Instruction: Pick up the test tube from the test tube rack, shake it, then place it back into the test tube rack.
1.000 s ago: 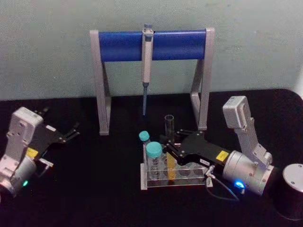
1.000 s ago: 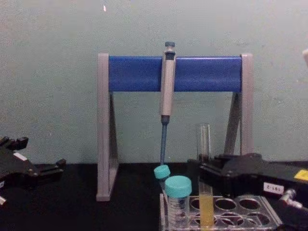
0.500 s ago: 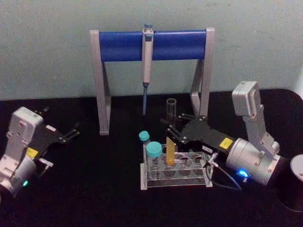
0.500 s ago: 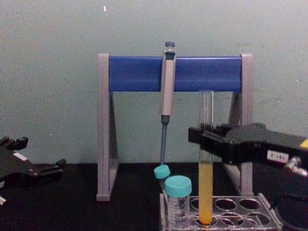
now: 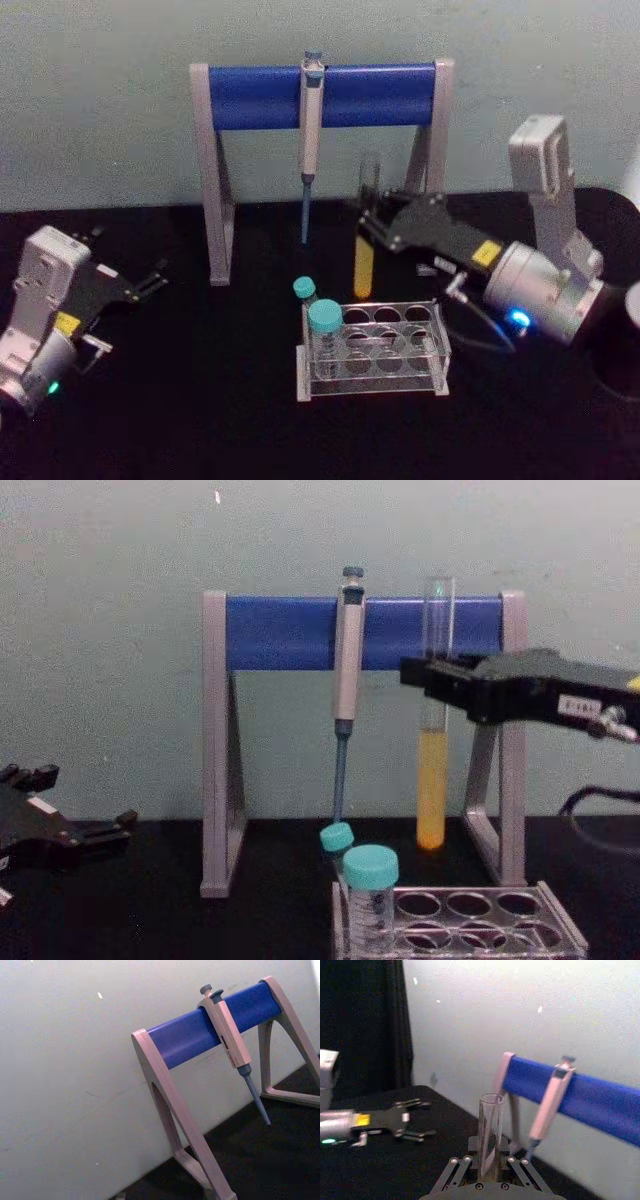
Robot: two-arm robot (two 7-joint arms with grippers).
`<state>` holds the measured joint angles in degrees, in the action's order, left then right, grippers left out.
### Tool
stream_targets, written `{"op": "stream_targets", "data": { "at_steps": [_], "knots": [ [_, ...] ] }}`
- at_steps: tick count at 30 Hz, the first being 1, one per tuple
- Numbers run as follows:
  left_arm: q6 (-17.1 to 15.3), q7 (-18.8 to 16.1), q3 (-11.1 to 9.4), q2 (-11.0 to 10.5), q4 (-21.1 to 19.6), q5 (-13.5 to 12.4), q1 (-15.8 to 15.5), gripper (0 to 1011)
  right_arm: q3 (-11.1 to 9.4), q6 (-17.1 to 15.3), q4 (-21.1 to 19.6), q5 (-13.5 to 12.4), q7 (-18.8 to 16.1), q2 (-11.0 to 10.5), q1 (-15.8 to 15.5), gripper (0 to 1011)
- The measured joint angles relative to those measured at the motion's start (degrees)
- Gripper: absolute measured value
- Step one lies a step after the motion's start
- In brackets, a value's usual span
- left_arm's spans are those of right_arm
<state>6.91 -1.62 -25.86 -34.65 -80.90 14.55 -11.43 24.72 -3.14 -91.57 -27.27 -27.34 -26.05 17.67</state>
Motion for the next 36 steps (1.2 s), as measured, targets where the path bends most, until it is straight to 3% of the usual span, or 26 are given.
{"op": "stream_targets", "data": {
  "at_steps": [8, 16, 28, 36],
  "knots": [
    [0.0, 0.0, 0.0, 0.0, 0.0, 0.0, 0.0, 1001, -0.4, -0.1, 3.9, 2.2, 0.9, 0.9, 4.9, 238],
    [0.0, 0.0, 0.0, 0.0, 0.0, 0.0, 0.0, 1001, -0.3, -0.1, 6.7, 2.6, 0.5, 2.4, 7.3, 238],
    [0.0, 0.0, 0.0, 0.0, 0.0, 0.0, 0.0, 1001, -1.2, -1.0, 6.6, 1.2, 1.1, 2.6, 6.8, 238],
    [0.0, 0.0, 0.0, 0.0, 0.0, 0.0, 0.0, 1001, -3.6, -1.9, 2.6, 0.6, 3.5, 0.5, 2.6, 238]
  ]
}}
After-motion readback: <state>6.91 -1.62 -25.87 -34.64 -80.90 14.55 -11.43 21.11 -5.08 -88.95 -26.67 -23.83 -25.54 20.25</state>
